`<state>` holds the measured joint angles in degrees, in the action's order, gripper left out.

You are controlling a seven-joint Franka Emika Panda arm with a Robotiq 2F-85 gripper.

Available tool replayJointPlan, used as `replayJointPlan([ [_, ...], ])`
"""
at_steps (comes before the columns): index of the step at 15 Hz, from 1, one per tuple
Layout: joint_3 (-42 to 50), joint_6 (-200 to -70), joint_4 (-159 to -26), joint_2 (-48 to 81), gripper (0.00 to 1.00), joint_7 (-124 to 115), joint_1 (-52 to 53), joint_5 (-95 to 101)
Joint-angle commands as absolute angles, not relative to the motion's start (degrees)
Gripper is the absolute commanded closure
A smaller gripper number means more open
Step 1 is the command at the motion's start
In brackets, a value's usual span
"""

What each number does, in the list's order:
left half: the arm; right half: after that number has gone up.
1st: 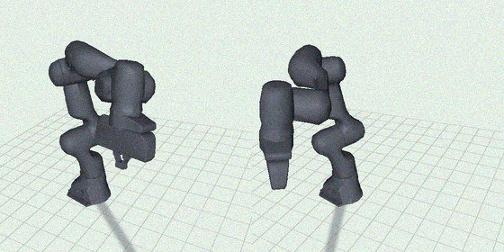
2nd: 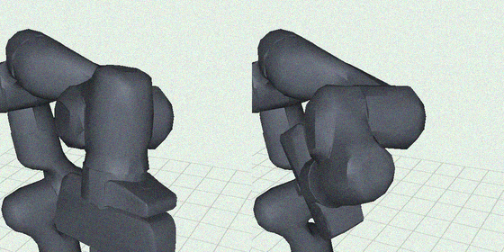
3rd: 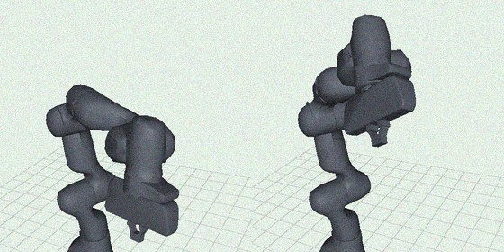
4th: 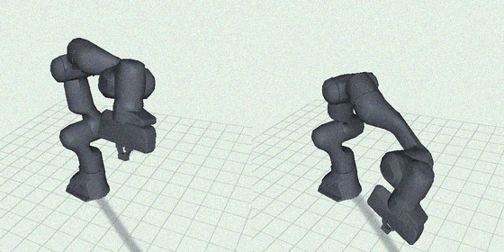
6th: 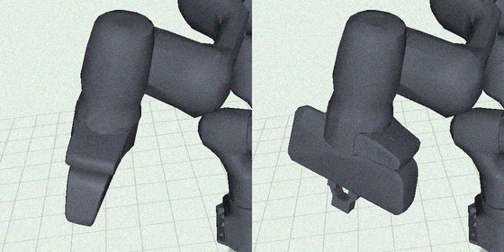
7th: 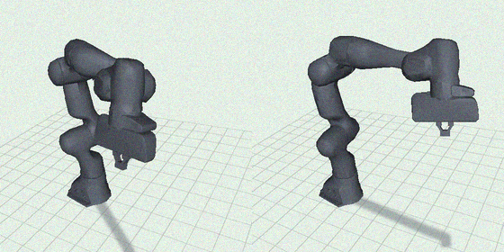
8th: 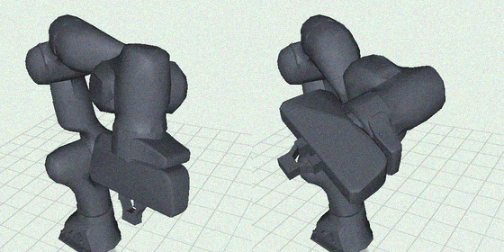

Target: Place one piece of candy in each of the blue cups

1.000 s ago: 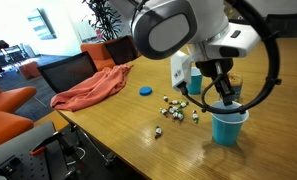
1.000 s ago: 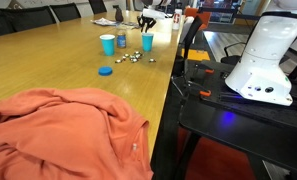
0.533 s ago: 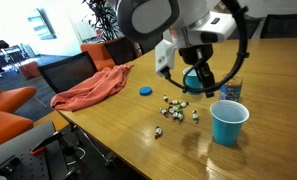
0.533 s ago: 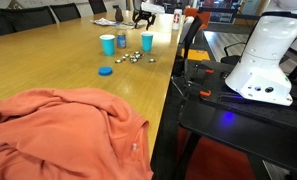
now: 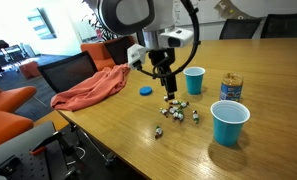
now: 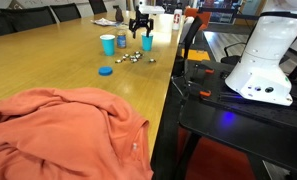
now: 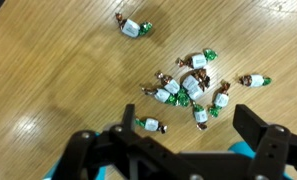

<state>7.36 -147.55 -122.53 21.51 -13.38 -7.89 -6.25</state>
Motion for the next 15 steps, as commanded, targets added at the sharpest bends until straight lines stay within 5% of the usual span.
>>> replayJointPlan([
  [1,9.11,-147.94,-119.97,27.44,0.00,-18.51,-3.21,-1.59],
  [14,9.85,-152.47,-114.22,38.95,0.00,-18.13,-1.54,-2.12],
  [15,9.82,-153.09,-114.22,39.25,0.25,-18.05,-1.49,-2.17],
])
